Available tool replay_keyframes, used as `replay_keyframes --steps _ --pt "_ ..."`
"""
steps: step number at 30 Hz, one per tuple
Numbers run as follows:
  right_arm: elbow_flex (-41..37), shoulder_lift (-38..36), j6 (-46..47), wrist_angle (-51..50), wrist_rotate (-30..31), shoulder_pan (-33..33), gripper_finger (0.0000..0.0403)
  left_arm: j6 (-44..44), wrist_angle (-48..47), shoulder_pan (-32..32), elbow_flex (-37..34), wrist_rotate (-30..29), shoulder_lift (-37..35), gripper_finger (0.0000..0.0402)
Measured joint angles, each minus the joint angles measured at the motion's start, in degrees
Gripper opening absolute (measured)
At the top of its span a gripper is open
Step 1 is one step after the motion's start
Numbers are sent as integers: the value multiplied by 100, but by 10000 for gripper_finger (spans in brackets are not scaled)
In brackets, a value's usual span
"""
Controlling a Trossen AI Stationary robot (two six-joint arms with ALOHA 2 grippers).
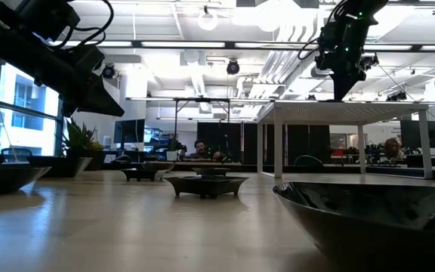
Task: Pick & Place Mini shaped plates
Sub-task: Put the distorted square plate on the shelf, then put the leaf-shaped plate on the shelf
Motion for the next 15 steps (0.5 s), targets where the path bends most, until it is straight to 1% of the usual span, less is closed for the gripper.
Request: replay_keyframes --steps 4,9,12,15 --pt "0 0 31 -2 42 0 65 -2 2 0 1 13 0 1" --pt "0 -76 84 -20 440 23 79 -4 2 0 0 16 0 1" --pt "0 -340 140 -88 483 90 72 -7 4 0 0 20 0 1" --pt "2 -697 212 -53 473 261 49 -5 9 0 1 20 0 1"
